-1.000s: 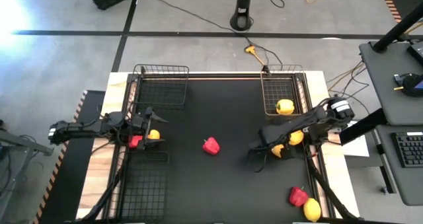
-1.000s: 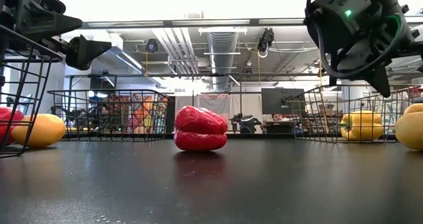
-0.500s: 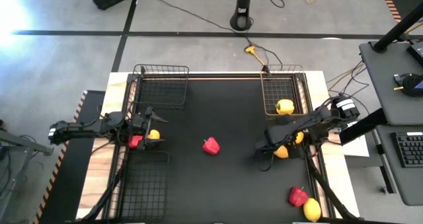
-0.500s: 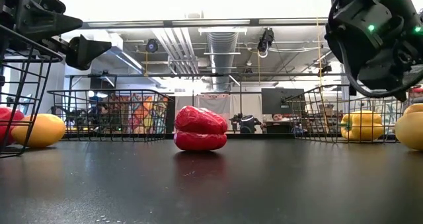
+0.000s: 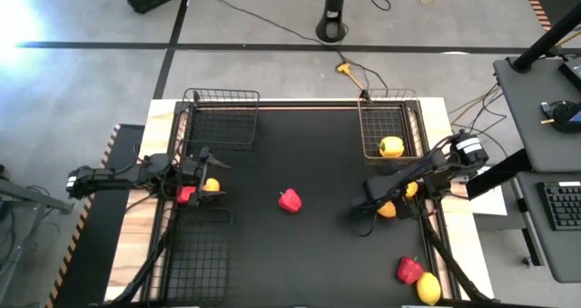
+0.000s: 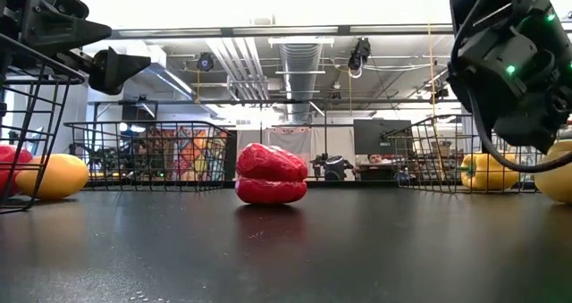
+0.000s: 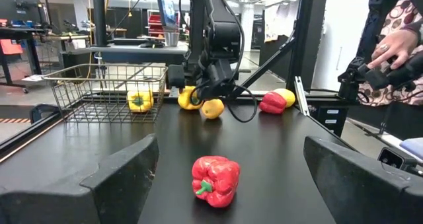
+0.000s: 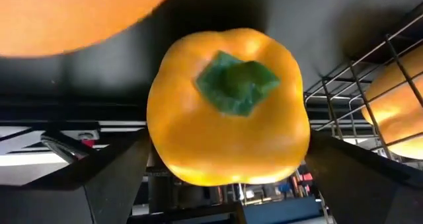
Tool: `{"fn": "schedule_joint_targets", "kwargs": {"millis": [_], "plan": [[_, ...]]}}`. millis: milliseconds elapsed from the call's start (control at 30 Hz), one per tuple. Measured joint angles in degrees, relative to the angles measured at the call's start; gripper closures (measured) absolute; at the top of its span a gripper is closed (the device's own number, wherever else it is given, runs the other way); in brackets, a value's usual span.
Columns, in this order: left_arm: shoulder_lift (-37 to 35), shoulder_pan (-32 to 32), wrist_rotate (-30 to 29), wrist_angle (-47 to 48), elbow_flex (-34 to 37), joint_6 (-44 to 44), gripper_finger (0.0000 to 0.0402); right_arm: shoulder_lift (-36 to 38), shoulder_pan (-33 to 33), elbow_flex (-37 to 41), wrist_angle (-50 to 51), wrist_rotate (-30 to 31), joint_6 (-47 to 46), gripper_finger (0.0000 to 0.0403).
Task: Sort produce into baskets
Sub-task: Put the yellow bell pepper into the gold wire basket
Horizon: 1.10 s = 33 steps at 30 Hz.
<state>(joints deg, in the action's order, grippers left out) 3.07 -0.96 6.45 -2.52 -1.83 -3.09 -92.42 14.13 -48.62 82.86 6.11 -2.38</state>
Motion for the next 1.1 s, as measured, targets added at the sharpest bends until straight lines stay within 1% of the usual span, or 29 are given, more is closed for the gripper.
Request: {"fn": "schedule_joint_targets", "kwargs": {"millis": [200, 500, 633, 733, 867, 1033, 1100], "plan": [[0.0, 0.0, 0.0, 0.0, 0.0, 0.0, 0.0041, -1.4, 0.0, 0.0, 0.0, 0.4, -0.1, 0.0026], [0.0, 0.0, 0.0, 0.0, 0.0, 0.0, 0.0041, -3.9, 0.0, 0.0, -0.1, 1.0, -0.7, 0.0062], [0.0, 0.0, 0.0, 0.0, 0.0, 0.0, 0.0041, -4.8, 0.0, -0.1, -0.2, 1.0, -1.2, 0.0064], [0.0, 0.0, 0.0, 0.0, 0.0, 0.0, 0.0041, -5.2, 0.0, -0.6, 0.0, 0.1, -3.3, 0.0066], [0.0, 0.0, 0.0, 0.0, 0.0, 0.0, 0.0041, -4.8, 0.2, -3.6, 1.1, -1.9, -5.9, 0.0068], [0.0, 0.0, 0.0, 0.0, 0.0, 0.0, 0.0041, -3.2, 0.2, -8.8, 4.2, -2.2, -8.7, 0.0069], [0.0, 0.0, 0.0, 0.0, 0.0, 0.0, 0.0041, -3.0, 0.2, -11.7, 4.7, -3.3, -10.6, 0.0071]]}}
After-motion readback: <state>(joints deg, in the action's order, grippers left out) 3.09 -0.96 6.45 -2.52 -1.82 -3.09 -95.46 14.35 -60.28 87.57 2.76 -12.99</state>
